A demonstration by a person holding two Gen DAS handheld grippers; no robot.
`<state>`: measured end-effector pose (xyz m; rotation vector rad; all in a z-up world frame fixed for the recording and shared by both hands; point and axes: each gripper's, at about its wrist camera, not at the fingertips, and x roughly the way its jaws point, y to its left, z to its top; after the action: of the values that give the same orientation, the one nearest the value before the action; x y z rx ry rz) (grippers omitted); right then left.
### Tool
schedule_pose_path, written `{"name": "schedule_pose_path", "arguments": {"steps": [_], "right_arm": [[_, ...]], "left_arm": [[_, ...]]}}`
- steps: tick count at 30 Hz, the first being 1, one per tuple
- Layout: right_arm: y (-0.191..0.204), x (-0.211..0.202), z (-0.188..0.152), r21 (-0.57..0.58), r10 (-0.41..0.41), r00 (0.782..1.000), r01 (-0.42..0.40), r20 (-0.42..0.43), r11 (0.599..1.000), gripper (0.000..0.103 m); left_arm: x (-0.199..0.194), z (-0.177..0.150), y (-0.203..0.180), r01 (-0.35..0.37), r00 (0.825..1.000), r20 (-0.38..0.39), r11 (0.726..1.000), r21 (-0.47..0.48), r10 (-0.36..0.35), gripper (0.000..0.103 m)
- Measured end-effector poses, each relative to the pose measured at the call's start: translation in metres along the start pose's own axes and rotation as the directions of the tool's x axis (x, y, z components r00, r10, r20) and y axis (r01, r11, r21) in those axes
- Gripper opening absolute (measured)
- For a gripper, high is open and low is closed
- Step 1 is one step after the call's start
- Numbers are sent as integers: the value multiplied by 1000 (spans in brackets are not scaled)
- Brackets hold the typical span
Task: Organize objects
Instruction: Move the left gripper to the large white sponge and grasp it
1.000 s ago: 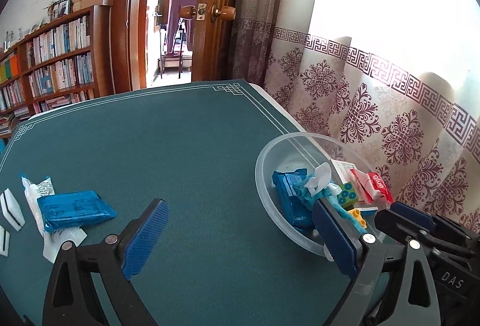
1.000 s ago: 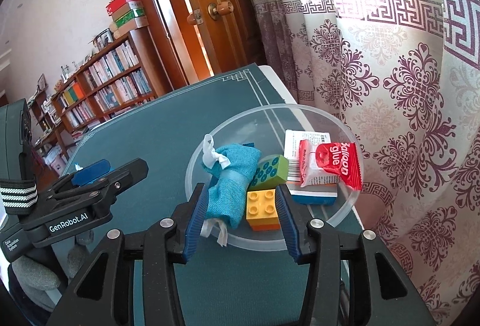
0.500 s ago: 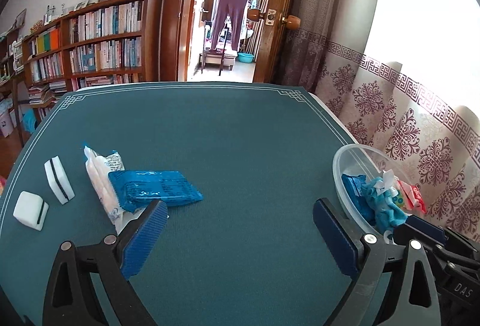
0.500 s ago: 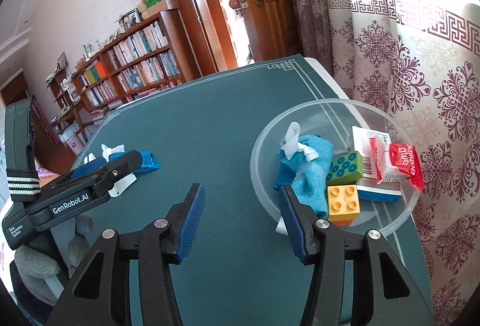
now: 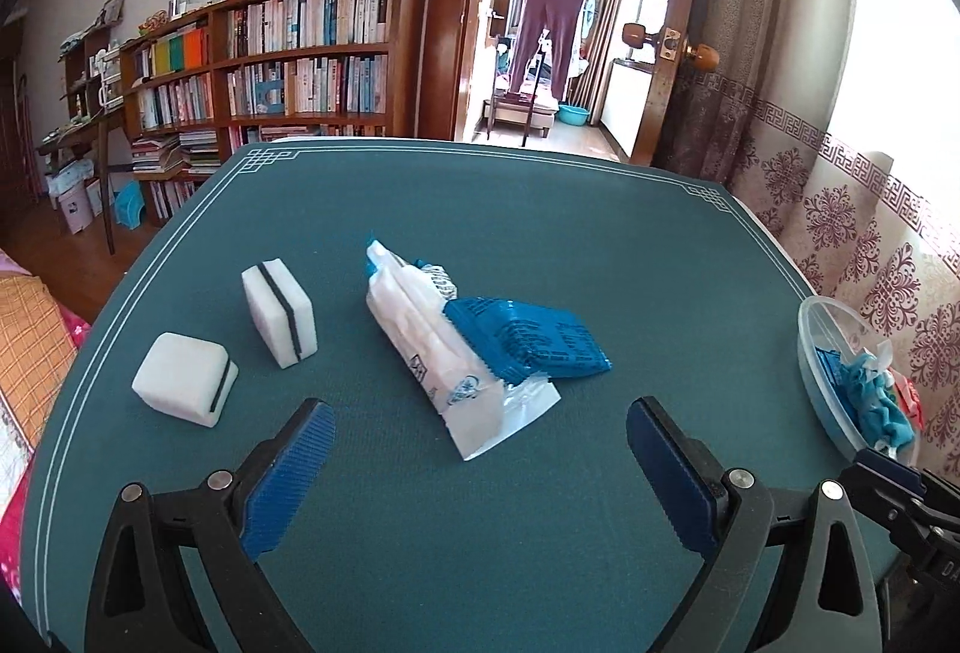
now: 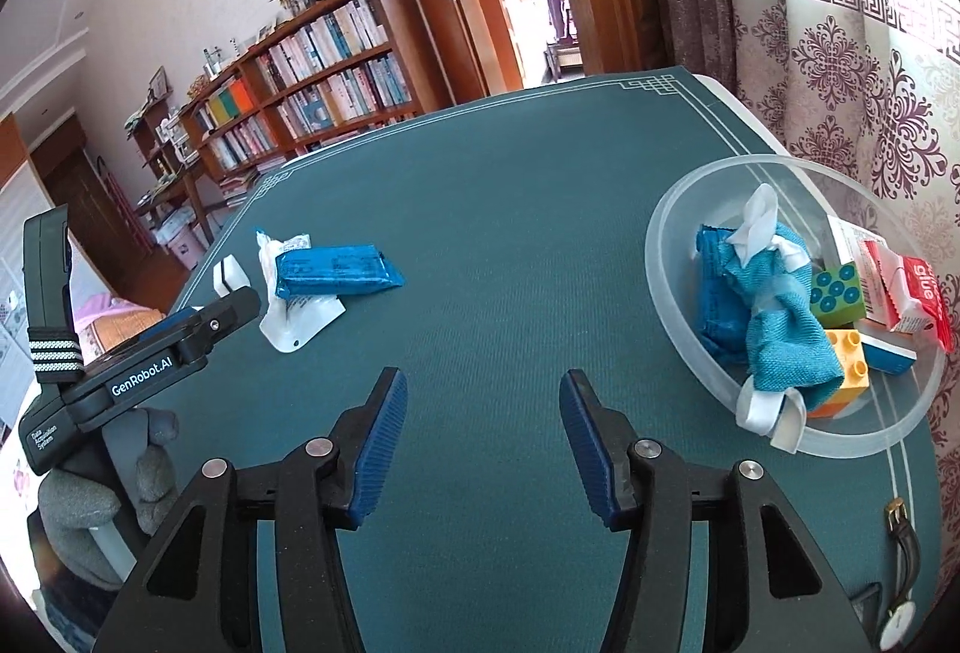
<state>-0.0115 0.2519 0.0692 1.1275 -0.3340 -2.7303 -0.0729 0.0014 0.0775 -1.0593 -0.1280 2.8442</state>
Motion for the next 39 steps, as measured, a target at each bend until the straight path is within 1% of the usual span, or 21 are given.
{"name": "schedule_pose_path", "arguments": {"steps": [4,8,16,21,27,31,33,36,39], "right_arm": [[10,12,-4,-9,16,999,-16,-29,1000,55],[19,20,-6,-26,22,998,-24,-51,999,55],[31,34,-9,-45,31,996,-35,-85,998,56],[36,38,-11,-55,34,995,-40,-96,998,56],[37,45,-12,-60,30,993,-37,-112,998,56],[41,49,-13,-66,27,992,-35,-121,997,56],[43,52,-12,-70,26,992,-35,-126,997,56],[46,57,-12,-78,27,990,-38,-135,996,56],[51,62,-12,-86,26,989,-39,-144,996,56]], "left_arm": [[-1,-3,25,-48,999,0,999,-23,48,100],[-1,-9,48,-113,994,-7,993,-28,113,100],[7,-10,102,-226,974,-30,970,-83,224,100],[18,-8,121,-277,961,-47,956,-92,274,100],[35,-6,133,-293,955,-74,953,-78,287,100],[45,-3,135,-288,955,-88,955,-62,283,100],[50,-1,136,-297,952,-96,953,-58,291,100],[55,0,141,-292,953,-107,954,-70,283,100],[55,0,145,-271,959,-109,959,-89,261,100]]}}
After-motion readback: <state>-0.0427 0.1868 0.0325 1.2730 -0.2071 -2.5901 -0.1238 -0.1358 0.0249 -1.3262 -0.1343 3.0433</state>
